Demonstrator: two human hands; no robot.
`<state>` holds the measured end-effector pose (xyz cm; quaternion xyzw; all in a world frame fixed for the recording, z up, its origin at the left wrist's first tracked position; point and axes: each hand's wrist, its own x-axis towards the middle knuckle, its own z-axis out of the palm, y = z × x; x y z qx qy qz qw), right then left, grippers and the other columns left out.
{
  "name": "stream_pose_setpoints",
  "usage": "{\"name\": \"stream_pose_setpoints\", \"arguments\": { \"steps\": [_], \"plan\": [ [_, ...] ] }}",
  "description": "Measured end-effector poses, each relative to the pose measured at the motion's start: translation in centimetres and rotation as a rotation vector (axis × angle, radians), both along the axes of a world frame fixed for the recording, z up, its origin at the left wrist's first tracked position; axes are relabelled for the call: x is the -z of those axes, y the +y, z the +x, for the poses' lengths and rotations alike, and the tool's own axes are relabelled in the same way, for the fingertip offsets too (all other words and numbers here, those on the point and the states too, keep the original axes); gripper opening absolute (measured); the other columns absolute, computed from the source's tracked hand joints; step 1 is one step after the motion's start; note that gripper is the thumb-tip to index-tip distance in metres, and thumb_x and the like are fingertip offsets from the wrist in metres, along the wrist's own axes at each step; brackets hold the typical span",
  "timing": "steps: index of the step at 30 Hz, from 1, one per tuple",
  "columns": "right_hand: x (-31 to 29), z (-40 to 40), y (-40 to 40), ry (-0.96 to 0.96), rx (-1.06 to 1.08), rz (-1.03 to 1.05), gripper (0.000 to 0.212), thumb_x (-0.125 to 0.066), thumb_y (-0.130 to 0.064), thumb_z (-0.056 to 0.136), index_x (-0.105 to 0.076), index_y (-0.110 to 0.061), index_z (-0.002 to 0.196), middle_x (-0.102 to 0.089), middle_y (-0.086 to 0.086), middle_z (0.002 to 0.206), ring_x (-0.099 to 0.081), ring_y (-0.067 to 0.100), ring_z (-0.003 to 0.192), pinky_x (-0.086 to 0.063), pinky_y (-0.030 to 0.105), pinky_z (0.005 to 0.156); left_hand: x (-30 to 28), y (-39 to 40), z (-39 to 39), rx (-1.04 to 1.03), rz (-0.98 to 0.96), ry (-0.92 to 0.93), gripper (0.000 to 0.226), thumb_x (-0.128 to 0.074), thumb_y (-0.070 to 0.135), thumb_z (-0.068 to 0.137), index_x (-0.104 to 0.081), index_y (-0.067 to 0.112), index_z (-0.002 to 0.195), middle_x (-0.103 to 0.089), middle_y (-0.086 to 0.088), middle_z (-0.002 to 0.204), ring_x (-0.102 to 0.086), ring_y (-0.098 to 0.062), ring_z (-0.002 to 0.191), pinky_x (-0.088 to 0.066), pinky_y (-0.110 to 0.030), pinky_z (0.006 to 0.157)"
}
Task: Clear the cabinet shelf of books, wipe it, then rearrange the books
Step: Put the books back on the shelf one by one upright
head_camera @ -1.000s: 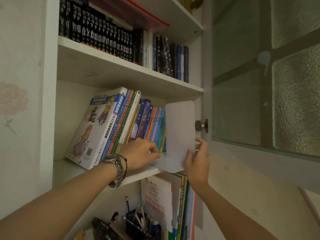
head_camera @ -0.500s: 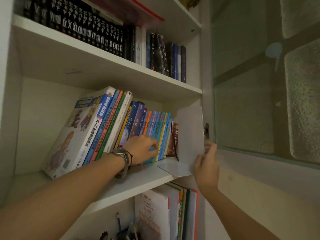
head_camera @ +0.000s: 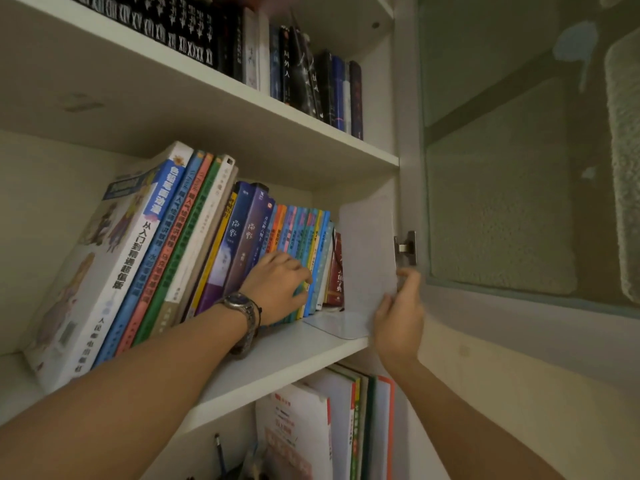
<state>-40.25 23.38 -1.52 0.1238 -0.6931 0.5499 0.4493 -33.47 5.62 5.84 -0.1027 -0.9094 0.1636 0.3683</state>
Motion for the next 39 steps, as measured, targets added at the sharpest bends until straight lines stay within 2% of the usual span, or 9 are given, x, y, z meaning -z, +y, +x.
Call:
{"name": "stream_pose_setpoints", "arguments": {
  "steps": [2,6,11,18,22,25,29,32,39],
  "plan": [
    [0.1,-0.7,-0.4,0.006,-0.002,-0.026,0.037,-0.048,0.001,0.094,-0.041,-0.017,0.125,-0.062,0.005,0.112,-0.062,0.024,0.094,-0.053,0.038,0.076,0.0,0.1,-0.3,0.005,0.017,0.015,0.032,-0.044,0.038,0.096,-0.056,0.028,0.124,-0.056,0.007,0.126,-0.042,-0.012,0.121,-0.018,-0.031,0.112],
    [0.0,-1.8,-0.4,0.027,-0.009,-0.057,0.042,-0.048,0.003,0.093,-0.043,-0.017,0.13,-0.06,0.003,0.119,-0.06,0.021,0.098,-0.046,0.03,0.075,0.4,-0.1,-0.7,-0.011,-0.026,0.019,0.032,-0.044,0.039,0.096,-0.056,0.028,0.124,-0.056,0.007,0.125,-0.042,-0.012,0.121,-0.015,-0.031,0.113],
    [0.1,-2.1,-0.3,0.051,0.012,-0.035,0.045,-0.048,0.005,0.092,-0.045,-0.018,0.13,-0.059,0.002,0.124,-0.06,0.022,0.102,-0.05,0.035,0.078,0.5,0.0,-1.0,-0.005,-0.008,0.02,0.032,-0.043,0.039,0.096,-0.057,0.028,0.123,-0.056,0.006,0.125,-0.042,-0.012,0.121,-0.016,-0.031,0.113],
    [0.2,-2.2,-0.2,0.032,0.082,-0.023,0.041,-0.05,0.002,0.092,-0.047,-0.017,0.129,-0.06,0.003,0.127,-0.06,0.026,0.105,-0.045,0.033,0.076,0.8,0.2,-0.8,-0.01,-0.004,0.006,0.033,-0.043,0.039,0.096,-0.056,0.028,0.125,-0.055,0.007,0.127,-0.041,-0.011,0.122,-0.017,-0.031,0.113],
    [0.3,-2.4,0.1,0.023,0.177,-0.038,0.037,-0.047,0.002,0.093,-0.049,-0.016,0.125,-0.061,0.004,0.121,-0.06,0.029,0.098,-0.036,0.03,0.067,0.7,0.2,-0.6,-0.015,-0.016,0.009,0.033,-0.042,0.039,0.097,-0.055,0.029,0.126,-0.054,0.007,0.129,-0.04,-0.011,0.123,-0.017,-0.031,0.113],
    [0.1,-2.7,0.7,-0.007,0.192,-0.05,0.035,-0.044,0.003,0.093,-0.048,-0.015,0.123,-0.06,0.006,0.119,-0.06,0.03,0.097,-0.036,0.031,0.066,0.8,0.3,-0.6,-0.027,-0.026,0.004,0.034,-0.042,0.039,0.097,-0.054,0.029,0.126,-0.053,0.007,0.129,-0.04,-0.012,0.123,-0.017,-0.031,0.113],
    [-0.2,-3.0,1.4,-0.03,0.13,-0.046,0.034,-0.045,0.003,0.093,-0.047,-0.014,0.123,-0.062,0.009,0.117,-0.059,0.031,0.1,-0.038,0.03,0.07,0.8,0.4,-0.4,-0.038,-0.036,-0.001,0.034,-0.041,0.039,0.097,-0.054,0.028,0.127,-0.053,0.006,0.13,-0.04,-0.013,0.124,-0.017,-0.032,0.113],
    [0.0,-3.3,1.8,-0.011,0.091,0.012,0.033,-0.047,0.003,0.094,-0.047,-0.014,0.122,-0.064,0.009,0.11,-0.06,0.029,0.095,-0.039,0.03,0.07,0.8,0.5,-0.4,-0.043,-0.042,0.001,0.035,-0.041,0.039,0.097,-0.054,0.028,0.127,-0.053,0.006,0.13,-0.04,-0.013,0.124,-0.017,-0.031,0.112],
    [0.2,-4.1,1.5,-0.025,0.114,0.033,0.033,-0.045,0.0,0.096,-0.044,-0.017,0.125,-0.065,0.008,0.105,-0.062,0.028,0.089,-0.042,0.031,0.068,0.9,0.6,-0.3,-0.045,-0.041,-0.006,0.035,-0.041,0.039,0.097,-0.054,0.027,0.127,-0.052,0.006,0.13,-0.039,-0.013,0.124,-0.017,-0.031,0.113]
  ]
}}
